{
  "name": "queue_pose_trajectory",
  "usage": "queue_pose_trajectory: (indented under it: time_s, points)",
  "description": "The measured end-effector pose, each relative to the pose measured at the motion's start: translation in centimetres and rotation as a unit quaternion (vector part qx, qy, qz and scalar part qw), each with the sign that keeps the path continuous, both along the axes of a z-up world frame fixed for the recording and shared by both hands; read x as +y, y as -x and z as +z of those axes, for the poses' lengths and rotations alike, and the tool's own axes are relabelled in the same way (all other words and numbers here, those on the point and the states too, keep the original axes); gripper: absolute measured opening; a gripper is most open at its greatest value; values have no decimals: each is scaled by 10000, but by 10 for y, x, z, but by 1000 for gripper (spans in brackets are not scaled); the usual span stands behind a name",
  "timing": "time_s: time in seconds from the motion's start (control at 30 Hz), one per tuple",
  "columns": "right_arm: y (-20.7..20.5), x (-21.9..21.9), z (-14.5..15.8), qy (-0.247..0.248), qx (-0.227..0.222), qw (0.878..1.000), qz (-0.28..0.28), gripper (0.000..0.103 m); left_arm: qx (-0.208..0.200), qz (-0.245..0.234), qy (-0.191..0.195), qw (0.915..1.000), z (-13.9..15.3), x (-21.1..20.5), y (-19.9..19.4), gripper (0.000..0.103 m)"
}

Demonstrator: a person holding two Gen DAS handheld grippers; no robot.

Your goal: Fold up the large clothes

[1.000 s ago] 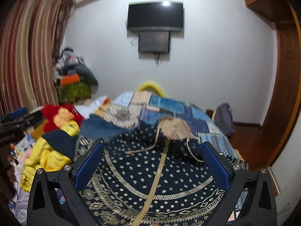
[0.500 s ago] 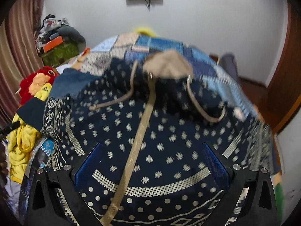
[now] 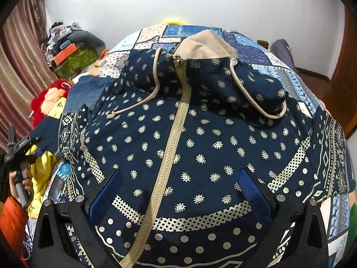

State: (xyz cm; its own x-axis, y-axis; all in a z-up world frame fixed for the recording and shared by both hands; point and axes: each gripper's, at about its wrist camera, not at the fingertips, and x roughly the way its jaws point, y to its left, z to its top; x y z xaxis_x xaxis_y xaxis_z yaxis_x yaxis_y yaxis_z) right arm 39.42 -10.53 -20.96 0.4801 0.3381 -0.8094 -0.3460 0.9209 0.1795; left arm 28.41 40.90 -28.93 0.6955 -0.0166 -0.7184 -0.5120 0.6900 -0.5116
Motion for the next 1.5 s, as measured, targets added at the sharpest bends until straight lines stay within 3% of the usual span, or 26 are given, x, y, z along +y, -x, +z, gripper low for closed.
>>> queue_pose_trajectory:
  time_s: [0.1, 0.23, 0.33, 0.47, 0.57, 0.73, 0.87, 1.07, 1.2, 1.3, 1.37, 1.5]
  points:
    - [0, 0, -1, 8, 5, 10000, 4, 103, 198, 225, -345, 9990, 3, 11, -9, 66]
    - [0, -2, 3, 11, 28, 10000, -36, 103, 723, 537, -740, 9932, 4, 21, -20, 24]
    - [3, -9, 11, -49, 2, 10000, -47, 103, 849, 585, -1259, 9867, 22, 11, -26, 8]
    - [7, -18, 26, -99, -50, 9999, -40, 103, 693, 411, -2106, 9742, 70, -22, -38, 4]
    - [11, -28, 35, -167, -81, 9998, -48, 103, 229, 61, -2668, 9635, 122, -63, -50, 3]
    - [20, -59, 54, -269, -332, 9985, -330, 103, -529, -762, -2875, 9533, 188, -142, -65, 3]
    - [21, -87, 62, -301, -324, 9978, -485, 103, -921, -1548, -2874, 9407, 212, -223, -88, 3]
    - [30, -117, 67, 0, -456, 9976, -513, 103, -852, -2765, -2846, 9140, 184, -334, -121, 3]
    - [33, -136, 65, 177, -477, 9970, -587, 103, -278, -3677, -2808, 8861, 128, -404, -128, 3]
    - [33, -145, 59, 219, -379, 9971, -627, 103, 57, -4100, -2838, 8668, 93, -433, -122, 3]
    - [33, -149, 55, 254, -293, 9972, -637, 103, 256, -4215, -2841, 8608, 76, -443, -120, 3]
    - [34, -145, 50, 337, -264, 9974, -588, 103, 716, -4250, -2427, 8691, 45, -443, -122, 10]
